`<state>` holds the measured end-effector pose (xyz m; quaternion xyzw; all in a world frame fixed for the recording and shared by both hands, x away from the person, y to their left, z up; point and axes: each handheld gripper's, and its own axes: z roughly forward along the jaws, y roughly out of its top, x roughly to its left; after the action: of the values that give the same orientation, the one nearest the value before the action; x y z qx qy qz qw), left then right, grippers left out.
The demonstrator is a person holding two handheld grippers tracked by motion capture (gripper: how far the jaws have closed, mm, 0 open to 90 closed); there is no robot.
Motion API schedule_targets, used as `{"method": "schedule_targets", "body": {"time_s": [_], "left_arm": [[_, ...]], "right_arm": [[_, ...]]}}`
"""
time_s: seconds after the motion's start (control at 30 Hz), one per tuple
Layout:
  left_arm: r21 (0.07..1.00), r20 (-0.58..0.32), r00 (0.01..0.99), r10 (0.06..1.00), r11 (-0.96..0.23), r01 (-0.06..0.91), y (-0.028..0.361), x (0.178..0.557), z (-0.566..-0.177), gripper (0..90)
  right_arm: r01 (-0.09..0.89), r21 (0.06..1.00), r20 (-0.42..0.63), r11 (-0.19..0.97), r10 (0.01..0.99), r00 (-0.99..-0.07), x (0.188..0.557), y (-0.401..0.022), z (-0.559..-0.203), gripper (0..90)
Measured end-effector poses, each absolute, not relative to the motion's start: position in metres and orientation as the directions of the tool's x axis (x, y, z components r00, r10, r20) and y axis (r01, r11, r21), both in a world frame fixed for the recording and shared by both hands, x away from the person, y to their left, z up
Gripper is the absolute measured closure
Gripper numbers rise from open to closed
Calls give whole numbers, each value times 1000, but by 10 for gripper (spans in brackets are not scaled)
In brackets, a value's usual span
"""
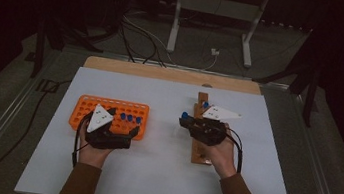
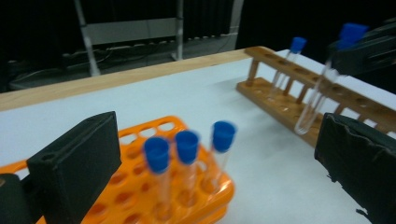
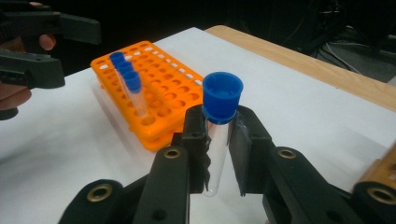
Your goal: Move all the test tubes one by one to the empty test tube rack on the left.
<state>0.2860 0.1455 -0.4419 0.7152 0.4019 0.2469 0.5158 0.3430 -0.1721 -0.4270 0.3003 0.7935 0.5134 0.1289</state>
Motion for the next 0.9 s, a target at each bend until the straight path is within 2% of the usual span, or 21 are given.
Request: {"method": "schedule_targets", "body": {"time_s": [0.2, 0.33, 0.53, 0.77, 0.9], "left_arm": [[928, -31, 612, 790, -205, 312, 119, 288, -438, 13], [930, -22, 630, 776, -215, 297, 103, 290, -437, 68], [931, -3, 683, 731, -248, 269, 82, 292, -441, 308], [914, 4, 707, 707, -290, 284, 65, 299, -451, 567], [911, 17, 705, 709, -302, 282, 60, 302, -453, 674]], "right_arm": [[343, 887, 107, 310, 584, -805, 342, -158, -426, 765], [342, 884, 109, 317, 572, -813, 341, -150, -425, 765], [344, 884, 118, 317, 561, -820, 340, -143, -423, 765], [344, 886, 126, 311, 551, -825, 338, -141, -421, 765], [341, 886, 124, 314, 547, -828, 338, -140, -421, 765]]}}
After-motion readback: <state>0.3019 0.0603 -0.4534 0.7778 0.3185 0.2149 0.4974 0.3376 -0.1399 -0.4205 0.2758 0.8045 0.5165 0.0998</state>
